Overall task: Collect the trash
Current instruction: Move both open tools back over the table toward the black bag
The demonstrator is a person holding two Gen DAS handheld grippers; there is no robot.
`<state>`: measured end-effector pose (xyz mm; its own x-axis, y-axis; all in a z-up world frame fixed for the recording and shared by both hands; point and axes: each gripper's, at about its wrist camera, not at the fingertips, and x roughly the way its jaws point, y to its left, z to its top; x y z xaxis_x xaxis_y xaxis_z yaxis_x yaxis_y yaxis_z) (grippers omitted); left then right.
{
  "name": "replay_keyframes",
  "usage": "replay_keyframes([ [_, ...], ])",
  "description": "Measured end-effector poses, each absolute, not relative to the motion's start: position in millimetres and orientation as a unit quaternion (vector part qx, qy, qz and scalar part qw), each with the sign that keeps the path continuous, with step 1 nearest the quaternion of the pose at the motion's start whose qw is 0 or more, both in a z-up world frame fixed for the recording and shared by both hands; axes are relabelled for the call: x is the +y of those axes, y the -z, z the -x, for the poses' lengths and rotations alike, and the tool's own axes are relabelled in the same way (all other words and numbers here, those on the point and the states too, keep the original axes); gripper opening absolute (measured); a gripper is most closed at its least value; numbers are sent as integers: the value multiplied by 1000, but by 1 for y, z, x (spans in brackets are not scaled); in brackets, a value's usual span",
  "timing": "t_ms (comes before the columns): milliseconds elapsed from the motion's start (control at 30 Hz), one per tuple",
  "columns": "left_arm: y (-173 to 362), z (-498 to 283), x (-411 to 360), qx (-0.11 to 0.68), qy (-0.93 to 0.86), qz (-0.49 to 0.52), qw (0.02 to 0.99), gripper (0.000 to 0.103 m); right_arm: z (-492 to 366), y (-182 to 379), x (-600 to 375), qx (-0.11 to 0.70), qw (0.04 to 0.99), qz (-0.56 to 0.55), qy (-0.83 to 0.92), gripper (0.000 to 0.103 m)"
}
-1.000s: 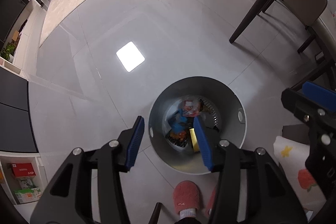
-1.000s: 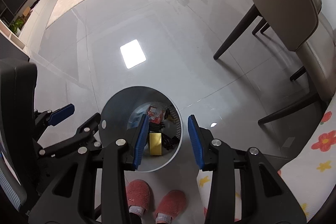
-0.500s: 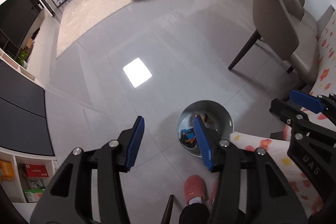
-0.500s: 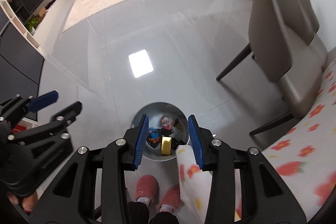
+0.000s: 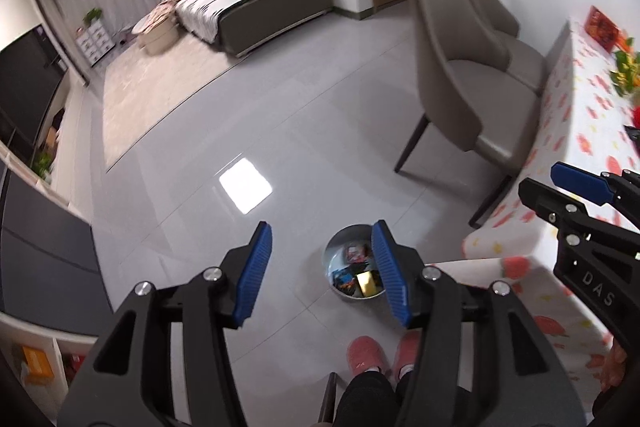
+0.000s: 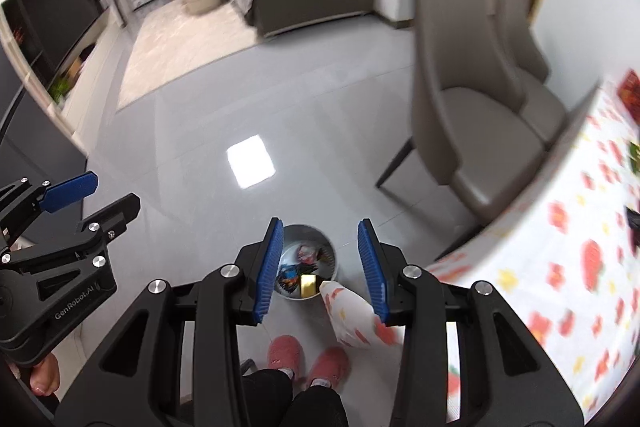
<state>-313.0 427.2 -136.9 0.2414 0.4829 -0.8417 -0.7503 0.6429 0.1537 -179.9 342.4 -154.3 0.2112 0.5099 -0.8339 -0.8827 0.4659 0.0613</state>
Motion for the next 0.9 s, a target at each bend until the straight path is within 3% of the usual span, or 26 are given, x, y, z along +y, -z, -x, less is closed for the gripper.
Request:
replay_keyframes([
  [333, 111, 214, 361, 459, -280, 64, 841, 53, 106, 119, 223, 422, 831, 148, -332, 38],
  [900, 113, -28, 134, 454, -124, 18, 882, 53, -93, 110, -57, 422, 886, 85, -169, 38],
])
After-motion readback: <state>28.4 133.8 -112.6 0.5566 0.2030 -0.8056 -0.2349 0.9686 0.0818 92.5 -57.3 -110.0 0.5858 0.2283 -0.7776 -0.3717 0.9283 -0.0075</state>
